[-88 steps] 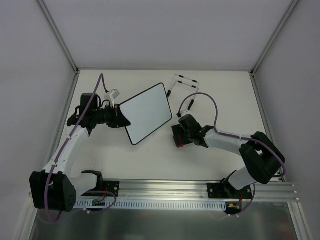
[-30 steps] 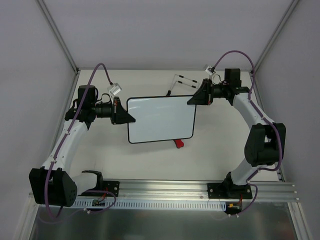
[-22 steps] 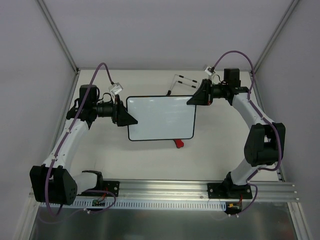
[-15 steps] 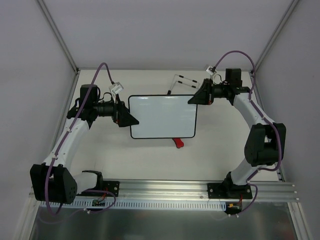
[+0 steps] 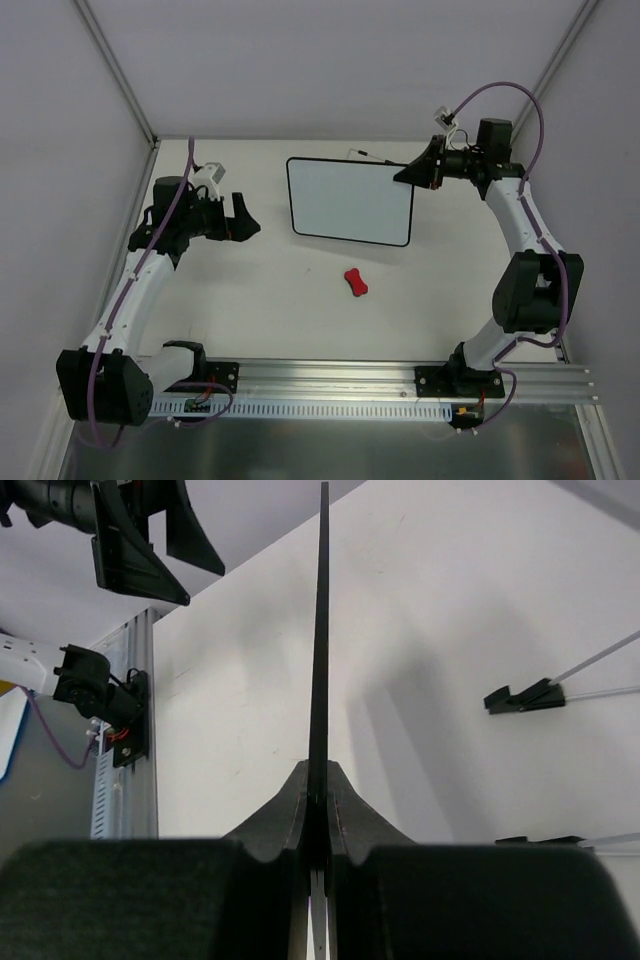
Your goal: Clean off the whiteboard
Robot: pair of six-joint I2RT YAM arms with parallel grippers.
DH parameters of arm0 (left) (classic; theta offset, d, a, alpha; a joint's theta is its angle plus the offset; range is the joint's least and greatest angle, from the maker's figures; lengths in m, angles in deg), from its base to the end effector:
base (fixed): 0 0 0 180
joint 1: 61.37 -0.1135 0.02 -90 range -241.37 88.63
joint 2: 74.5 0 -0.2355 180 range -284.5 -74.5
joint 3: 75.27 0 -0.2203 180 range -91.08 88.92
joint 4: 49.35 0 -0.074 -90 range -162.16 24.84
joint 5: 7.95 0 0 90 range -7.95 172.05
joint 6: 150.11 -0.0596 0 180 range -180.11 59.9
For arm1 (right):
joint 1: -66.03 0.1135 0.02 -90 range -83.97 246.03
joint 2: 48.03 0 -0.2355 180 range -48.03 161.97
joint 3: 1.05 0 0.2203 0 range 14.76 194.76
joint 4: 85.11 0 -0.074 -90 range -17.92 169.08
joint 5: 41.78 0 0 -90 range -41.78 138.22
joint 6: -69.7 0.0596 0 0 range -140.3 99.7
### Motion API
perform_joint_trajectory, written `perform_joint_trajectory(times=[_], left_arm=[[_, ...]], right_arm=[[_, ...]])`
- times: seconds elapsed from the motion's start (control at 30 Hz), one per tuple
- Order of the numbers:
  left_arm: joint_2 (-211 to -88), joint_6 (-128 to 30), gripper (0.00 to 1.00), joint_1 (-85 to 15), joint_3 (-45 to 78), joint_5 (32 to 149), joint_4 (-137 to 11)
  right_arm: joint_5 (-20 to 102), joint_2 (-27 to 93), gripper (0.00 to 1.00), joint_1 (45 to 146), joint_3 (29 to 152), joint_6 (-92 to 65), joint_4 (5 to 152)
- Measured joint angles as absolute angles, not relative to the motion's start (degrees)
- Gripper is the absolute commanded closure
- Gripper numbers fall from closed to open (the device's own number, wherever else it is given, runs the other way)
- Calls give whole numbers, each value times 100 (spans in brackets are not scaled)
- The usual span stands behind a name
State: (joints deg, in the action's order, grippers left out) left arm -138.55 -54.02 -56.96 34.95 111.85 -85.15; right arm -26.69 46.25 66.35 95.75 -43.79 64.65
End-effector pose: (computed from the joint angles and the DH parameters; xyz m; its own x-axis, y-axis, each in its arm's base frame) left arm 0.2419 -0.0484 0.2843 -0.5493 -0.0500 -0.8341 0.4397 0.8315 -0.3394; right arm 0.3366 0.0594 0.3164 -0.0853 -0.1042 -0.9909 -0.9706 0.2333 0.0591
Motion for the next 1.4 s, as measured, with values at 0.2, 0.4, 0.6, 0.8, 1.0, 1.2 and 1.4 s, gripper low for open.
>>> perform_joint_trajectory(times=[0.2, 0.4, 0.6, 0.8, 1.0, 1.2, 1.4], left_arm=[[-13289, -5179, 1, -5694, 3912, 10531, -8511], [-12970, -4993, 1, -5696, 4255, 10245, -8515], [-12876, -4853, 1, -5696, 4443, 10094, -8517], [-12876, -4735, 1, -5696, 4445, 10079, -8515], [-12972, -4724, 1, -5696, 4443, 10079, -8515], [-13103, -4724, 1, -5696, 4441, 10081, -8515], [-13155, -4726, 1, -5696, 4439, 10092, -8515]], right_arm=[[-2540, 4810, 100, 6493, 10333, -4372, 6460], [-2431, 5289, 100, 6246, 11057, -4291, 6530], [-2285, 5672, 100, 5994, 11052, -3190, 7857], [-2219, 6052, 100, 5898, 11269, -2659, 8471], [-2182, 6450, 100, 5900, 11706, -2403, 8751], [-2127, 6808, 100, 5911, 11719, -1594, 9789], [-1970, 7064, 100, 5979, 11675, -1238, 10316]])
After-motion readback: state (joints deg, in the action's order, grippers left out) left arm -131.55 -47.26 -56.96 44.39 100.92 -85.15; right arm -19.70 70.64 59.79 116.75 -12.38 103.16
